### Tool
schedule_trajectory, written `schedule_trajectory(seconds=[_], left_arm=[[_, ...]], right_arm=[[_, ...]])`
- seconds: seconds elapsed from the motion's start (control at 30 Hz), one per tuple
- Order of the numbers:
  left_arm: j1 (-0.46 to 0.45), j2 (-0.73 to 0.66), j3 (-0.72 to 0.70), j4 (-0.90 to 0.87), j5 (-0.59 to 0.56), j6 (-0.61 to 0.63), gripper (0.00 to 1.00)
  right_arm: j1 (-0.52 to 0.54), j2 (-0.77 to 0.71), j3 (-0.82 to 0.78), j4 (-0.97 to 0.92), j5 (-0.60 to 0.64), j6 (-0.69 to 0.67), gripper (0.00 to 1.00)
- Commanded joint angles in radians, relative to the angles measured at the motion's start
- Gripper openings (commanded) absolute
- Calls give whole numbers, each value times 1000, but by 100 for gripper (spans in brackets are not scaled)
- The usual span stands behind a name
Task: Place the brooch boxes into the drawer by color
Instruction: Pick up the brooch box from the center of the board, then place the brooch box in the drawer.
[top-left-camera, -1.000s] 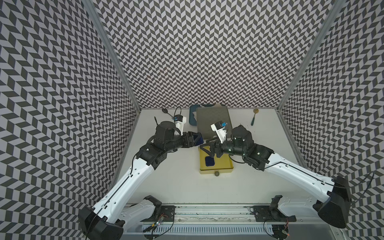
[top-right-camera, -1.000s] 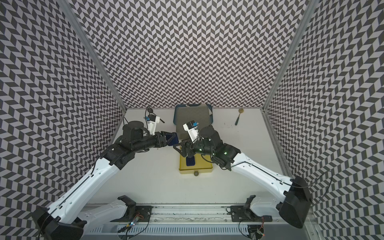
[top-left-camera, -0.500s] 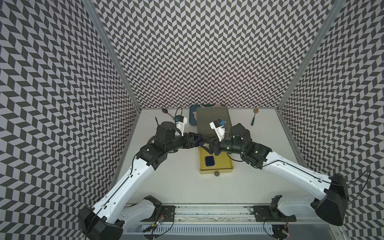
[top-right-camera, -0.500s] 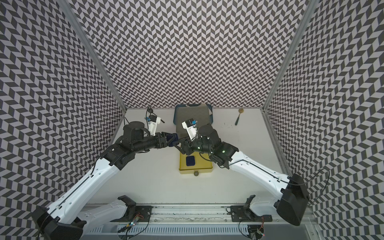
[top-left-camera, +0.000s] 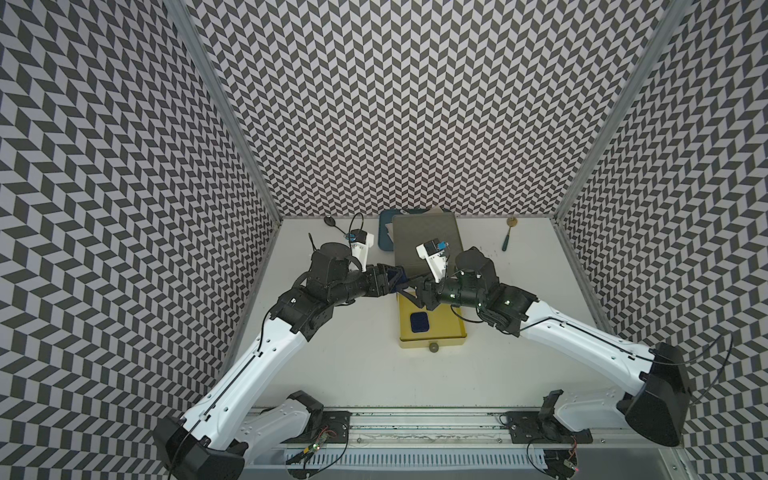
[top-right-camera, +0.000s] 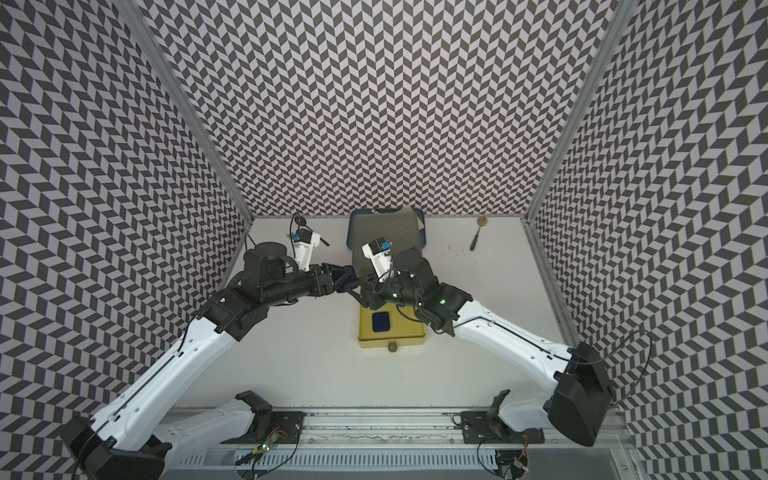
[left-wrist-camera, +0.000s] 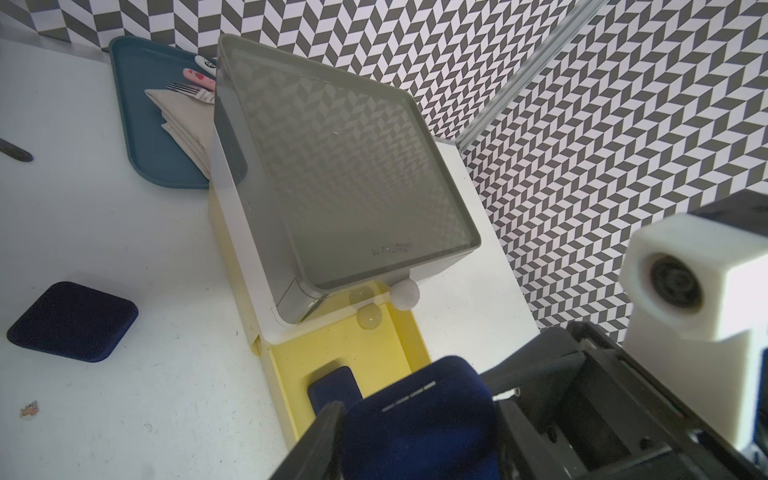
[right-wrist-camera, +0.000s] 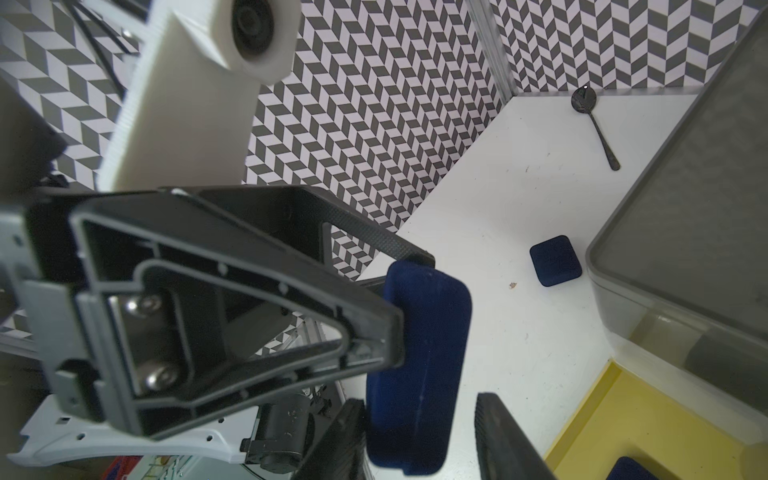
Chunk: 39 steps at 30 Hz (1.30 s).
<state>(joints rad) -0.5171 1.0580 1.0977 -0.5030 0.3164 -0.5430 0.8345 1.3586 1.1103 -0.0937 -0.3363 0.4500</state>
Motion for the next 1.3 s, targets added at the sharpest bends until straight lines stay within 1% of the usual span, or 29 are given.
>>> schedule_trajectory(seconds=[0.0,0.13,0.17,0.2,0.23,0.27,0.3,0.33,0.47,0.63,0.8,0.97,1.17,1.27], left_arm=[[-5,-18,32,-6,-3,10,39],[-4,-21,27,-6,-5,9,40],[-5,-22,26,-6,-6,10,41],[-5,-23,26,-5,-8,10,48],[-4,-24,24,-5,-8,11,57],[-5,-26,20,-2,-6,12,68],[-6,-27,16,2,-6,12,87],[-5,-31,12,6,-8,12,99],[-5,-35,8,12,-30,5,100],[-5,-37,26,0,-65,2,100],[-1,-36,32,6,-100,8,100],[0,-14,21,7,-113,13,100],[8,4,4,21,-111,18,100],[10,14,-1,23,-100,24,100]], right_arm=[[-1,7,29,60,13,9,37],[-2,7,29,64,10,13,24],[-2,7,28,64,10,12,21],[-2,5,27,65,10,13,21],[-3,4,26,65,9,13,20],[-2,1,25,64,9,16,20],[-2,-2,22,65,10,16,20],[-2,-6,19,64,10,16,20],[-16,-38,-2,43,8,16,18],[-59,-129,-71,-60,35,-1,18],[-114,-255,-217,-150,46,-1,18],[-155,-353,-365,-179,38,32,18],[-165,-373,-482,-163,34,68,18],[-179,-339,-483,-159,27,62,18]])
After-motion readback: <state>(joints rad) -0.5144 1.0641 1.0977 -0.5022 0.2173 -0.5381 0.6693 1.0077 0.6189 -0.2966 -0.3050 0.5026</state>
